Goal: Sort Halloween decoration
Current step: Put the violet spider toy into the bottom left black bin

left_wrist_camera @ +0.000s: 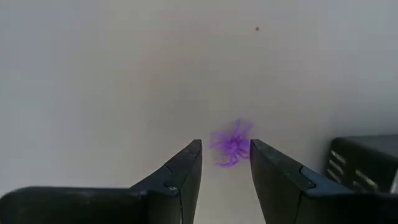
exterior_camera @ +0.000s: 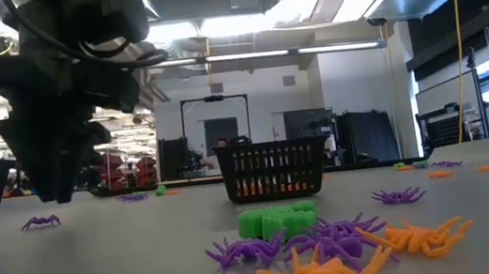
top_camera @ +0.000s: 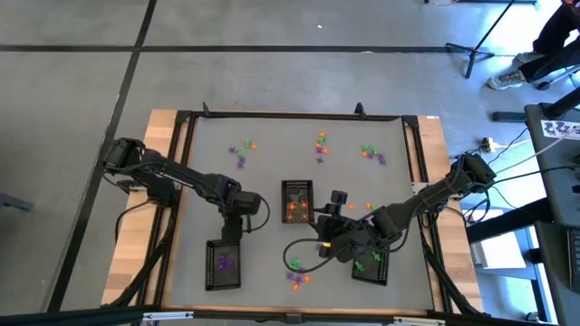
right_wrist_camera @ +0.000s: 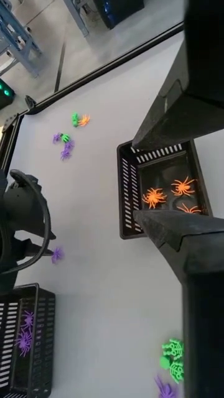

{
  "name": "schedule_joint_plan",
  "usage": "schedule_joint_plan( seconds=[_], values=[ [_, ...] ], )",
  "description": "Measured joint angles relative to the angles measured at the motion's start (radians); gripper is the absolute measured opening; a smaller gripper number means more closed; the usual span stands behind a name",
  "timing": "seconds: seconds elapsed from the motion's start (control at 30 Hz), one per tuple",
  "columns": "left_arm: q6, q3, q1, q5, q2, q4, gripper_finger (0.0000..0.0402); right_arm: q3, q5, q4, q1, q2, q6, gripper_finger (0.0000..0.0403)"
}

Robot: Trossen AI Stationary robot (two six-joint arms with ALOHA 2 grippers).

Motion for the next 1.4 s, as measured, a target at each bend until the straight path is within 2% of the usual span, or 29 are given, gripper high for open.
schedule_joint_plan(
  seconds=[0.1, 0.47, 0.73, 0.83, 1.17, 1.4],
  values=[
    [0.071, 0.000, 0.011, 0.020, 0.000, -0.003, 0.0126, 0.000, 0.000, 0.000, 0.000, 0.000, 0.000, 0.0165],
    [0.578, 0.000, -0.030, 0.021, 0.000, -0.105, 0.0126, 0.000, 0.000, -0.001, 0.000, 0.000, -0.001, 0.0165],
    [0.788, 0.000, -0.090, -0.090, 0.000, -0.083, 0.0126, 0.000, 0.000, -0.001, 0.000, 0.000, -0.001, 0.0165],
    [0.823, 0.000, -0.106, -0.117, 0.000, -0.077, 0.0126, 0.000, 0.000, -0.001, 0.000, 0.000, -0.001, 0.0165],
    [0.835, 0.000, -0.141, -0.110, 0.000, 0.053, 0.0126, 0.000, 0.000, 0.001, 0.000, 0.000, -0.001, 0.0165],
    [0.835, 0.000, -0.140, -0.110, 0.017, 0.057, 0.0126, 0.000, 0.000, 0.003, 0.000, 0.000, -0.001, 0.0165]
  ],
)
